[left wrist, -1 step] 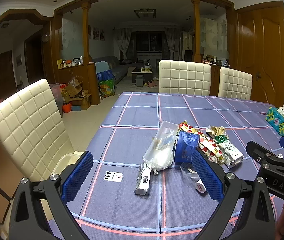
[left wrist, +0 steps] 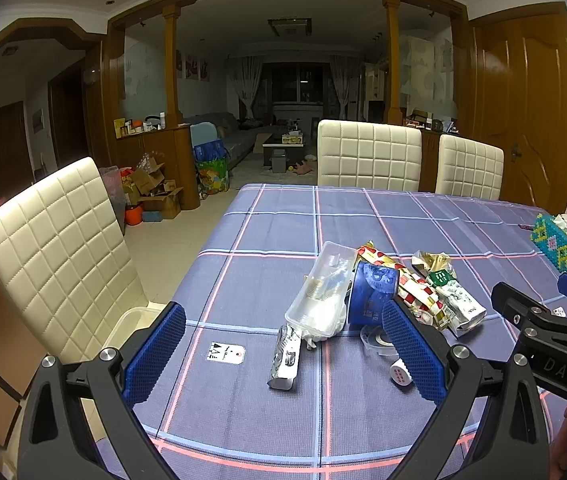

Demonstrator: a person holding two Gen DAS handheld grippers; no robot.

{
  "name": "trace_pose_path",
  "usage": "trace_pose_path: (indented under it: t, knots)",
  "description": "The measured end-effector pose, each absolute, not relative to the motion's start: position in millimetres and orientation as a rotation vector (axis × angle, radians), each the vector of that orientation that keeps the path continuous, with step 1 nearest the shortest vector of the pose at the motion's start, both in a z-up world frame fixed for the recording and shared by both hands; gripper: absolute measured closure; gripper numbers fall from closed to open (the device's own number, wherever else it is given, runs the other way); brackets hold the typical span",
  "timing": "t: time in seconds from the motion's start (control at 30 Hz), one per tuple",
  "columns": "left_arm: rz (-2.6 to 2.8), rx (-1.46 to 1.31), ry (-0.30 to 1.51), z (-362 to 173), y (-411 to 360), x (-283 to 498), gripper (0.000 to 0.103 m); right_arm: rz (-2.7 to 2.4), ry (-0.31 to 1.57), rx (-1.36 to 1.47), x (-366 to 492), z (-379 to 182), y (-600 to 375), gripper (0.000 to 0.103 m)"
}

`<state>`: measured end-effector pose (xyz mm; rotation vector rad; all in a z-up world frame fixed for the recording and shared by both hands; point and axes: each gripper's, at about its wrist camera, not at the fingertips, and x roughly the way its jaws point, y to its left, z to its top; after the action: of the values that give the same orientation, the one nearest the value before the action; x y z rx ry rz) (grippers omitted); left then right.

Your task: Collect trash

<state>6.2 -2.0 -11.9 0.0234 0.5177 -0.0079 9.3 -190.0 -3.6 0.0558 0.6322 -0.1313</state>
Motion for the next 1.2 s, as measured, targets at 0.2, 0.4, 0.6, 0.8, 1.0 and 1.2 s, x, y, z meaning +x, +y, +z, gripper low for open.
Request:
trace_pose_path:
  t: [0.2, 0.4, 0.6, 0.8, 1.0, 1.2]
  knots:
    - [-0.008, 0.029, 0.528, -13, -3, 8, 0.006, -0.133, 0.641, 0.060, 12, -8, -193, 0.003]
    - [-0.013, 0.036, 0.552, -22, -10, 17, 0.006, -0.140, 0.651, 0.074, 19, -21, -203, 0.003]
    - [-0.045, 0.039, 0.589, -42, -23, 31, 0.006, -0.171, 0.682, 0.072, 34, -46, -216, 0.003]
    - [-0.117, 0.065, 0.652, -68, -47, 46, 0.006, -0.224, 0.710, 0.057, 49, -74, -239, 0.003]
    - [-0.178, 0.134, 0.707, -93, -82, 55, 0.006, -0.241, 0.773, 0.098, 60, -97, -269, 0.004]
    - [-0.256, 0.168, 0.795, -114, -110, 71, 0.006, -0.233, 0.790, 0.111, 67, -106, -283, 0.004]
